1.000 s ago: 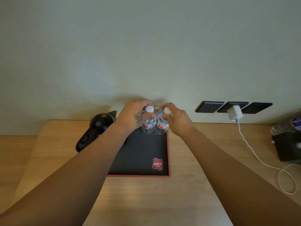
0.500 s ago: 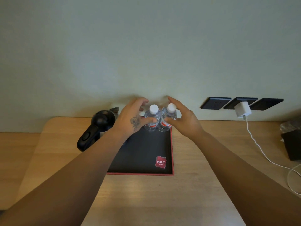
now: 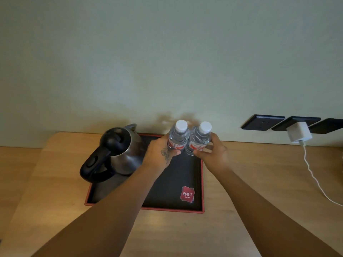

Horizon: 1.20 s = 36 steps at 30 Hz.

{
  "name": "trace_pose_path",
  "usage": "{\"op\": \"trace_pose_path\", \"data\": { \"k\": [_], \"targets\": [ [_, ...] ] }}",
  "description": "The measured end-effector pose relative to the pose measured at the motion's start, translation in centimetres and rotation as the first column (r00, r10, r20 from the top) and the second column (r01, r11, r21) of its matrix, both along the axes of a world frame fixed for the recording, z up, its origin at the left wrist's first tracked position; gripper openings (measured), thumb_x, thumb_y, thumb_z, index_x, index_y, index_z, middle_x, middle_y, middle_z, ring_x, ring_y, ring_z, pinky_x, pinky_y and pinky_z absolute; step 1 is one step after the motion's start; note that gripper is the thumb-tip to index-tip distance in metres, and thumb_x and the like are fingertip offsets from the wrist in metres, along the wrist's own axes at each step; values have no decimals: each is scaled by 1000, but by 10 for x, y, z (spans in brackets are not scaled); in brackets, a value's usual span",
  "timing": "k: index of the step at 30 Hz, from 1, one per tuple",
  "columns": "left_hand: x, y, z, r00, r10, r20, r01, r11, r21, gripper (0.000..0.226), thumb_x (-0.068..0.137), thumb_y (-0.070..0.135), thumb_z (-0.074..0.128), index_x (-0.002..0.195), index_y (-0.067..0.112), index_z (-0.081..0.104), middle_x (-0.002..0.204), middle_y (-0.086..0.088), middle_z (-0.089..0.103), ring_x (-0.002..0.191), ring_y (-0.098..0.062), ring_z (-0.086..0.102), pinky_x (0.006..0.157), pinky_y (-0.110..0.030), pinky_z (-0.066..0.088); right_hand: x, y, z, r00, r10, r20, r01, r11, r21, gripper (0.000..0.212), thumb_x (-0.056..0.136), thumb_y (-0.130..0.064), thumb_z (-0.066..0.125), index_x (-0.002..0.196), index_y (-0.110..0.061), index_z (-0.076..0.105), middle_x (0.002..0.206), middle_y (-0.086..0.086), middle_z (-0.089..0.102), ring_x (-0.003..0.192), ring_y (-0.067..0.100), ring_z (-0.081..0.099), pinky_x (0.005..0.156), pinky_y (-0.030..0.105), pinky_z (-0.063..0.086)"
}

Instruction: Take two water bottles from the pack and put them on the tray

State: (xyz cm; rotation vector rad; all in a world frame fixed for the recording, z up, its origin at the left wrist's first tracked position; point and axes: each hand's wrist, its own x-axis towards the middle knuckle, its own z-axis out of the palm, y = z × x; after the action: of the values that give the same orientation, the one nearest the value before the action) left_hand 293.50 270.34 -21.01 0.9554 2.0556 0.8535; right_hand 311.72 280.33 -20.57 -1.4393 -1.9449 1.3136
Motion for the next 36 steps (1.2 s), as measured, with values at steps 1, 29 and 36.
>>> {"op": "trace_pose_path", "data": {
  "k": [1, 29, 36],
  "targets": [
    [0, 0, -3, 1000, 1, -12, -1, 1000, 2, 53, 87, 16, 91, 136, 8, 72, 134, -12, 78, 130, -33, 71, 112, -51, 56, 0, 0, -2, 1000, -12, -1, 12, 1000, 7, 75, 79, -19, 91, 142, -28, 53, 138, -3, 67, 118, 19, 68, 94, 40, 61],
    [30, -4, -13, 971, 207, -121, -201, 978, 57, 50, 88, 38, 89, 132, 25, 71, 120, 1, 84, 116, -23, 79, 100, -47, 64, -6, -10, -20, 976, -4, 218, -8, 998, 55, 72, 83, -19, 87, 132, -43, 40, 132, -2, 69, 122, 23, 67, 92, 38, 57],
    [31, -10, 22, 958, 190, -214, -178, 981, 73, 72, 81, 47, 93, 142, 27, 59, 126, 0, 81, 120, -29, 75, 98, -47, 63, 16, -16, 16, 956, 100, 275, -133, 986, 101, 108, 75, -17, 90, 155, -42, 21, 156, -3, 52, 142, 28, 51, 110, 53, 51]
  ]
}}
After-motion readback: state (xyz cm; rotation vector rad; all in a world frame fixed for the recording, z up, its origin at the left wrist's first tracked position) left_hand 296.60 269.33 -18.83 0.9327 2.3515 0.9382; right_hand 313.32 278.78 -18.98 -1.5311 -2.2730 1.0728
